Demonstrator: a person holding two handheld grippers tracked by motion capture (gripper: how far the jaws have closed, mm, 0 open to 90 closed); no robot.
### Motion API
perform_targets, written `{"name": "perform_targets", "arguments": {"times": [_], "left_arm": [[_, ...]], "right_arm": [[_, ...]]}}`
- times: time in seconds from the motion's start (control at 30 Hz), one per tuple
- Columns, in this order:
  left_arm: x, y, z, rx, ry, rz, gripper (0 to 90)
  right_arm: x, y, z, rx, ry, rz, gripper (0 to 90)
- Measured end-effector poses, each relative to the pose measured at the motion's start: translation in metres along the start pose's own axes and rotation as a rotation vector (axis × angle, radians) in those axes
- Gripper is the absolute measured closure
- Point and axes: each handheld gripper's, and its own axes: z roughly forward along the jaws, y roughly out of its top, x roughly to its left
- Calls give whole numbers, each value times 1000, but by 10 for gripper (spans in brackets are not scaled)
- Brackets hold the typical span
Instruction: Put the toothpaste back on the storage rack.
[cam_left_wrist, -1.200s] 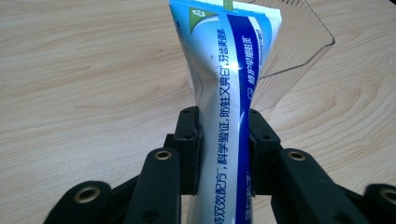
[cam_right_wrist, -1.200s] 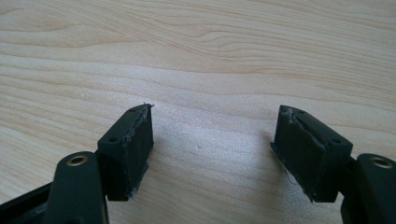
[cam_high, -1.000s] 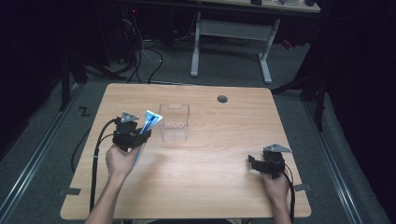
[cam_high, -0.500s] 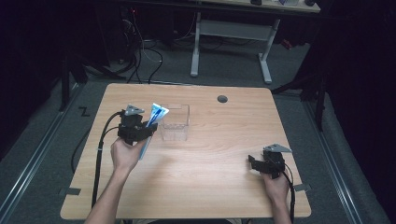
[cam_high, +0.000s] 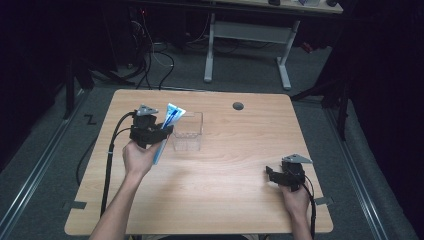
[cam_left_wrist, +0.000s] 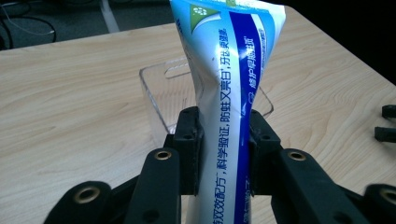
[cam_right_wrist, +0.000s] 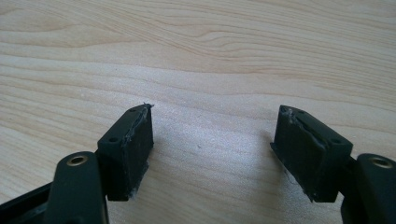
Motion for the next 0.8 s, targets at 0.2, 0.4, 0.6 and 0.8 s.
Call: {"name": "perform_targets", "arguments": {"times": [0.2, 0.4, 0.6, 0.8], "left_arm": [[-4, 8, 6, -3, -11, 2, 708], [-8, 20, 11, -14, -16, 12, 708], [-13, 32, 16, -24, -31, 21, 706], [-14, 40, 24, -14, -45, 19, 704]], "right_arm": [[0, 0, 0, 0, 0, 0, 286], [0, 0, 0, 0, 1, 0, 286], [0, 0, 0, 0, 0, 0, 286], [0, 0, 0, 0, 1, 0, 286]]}}
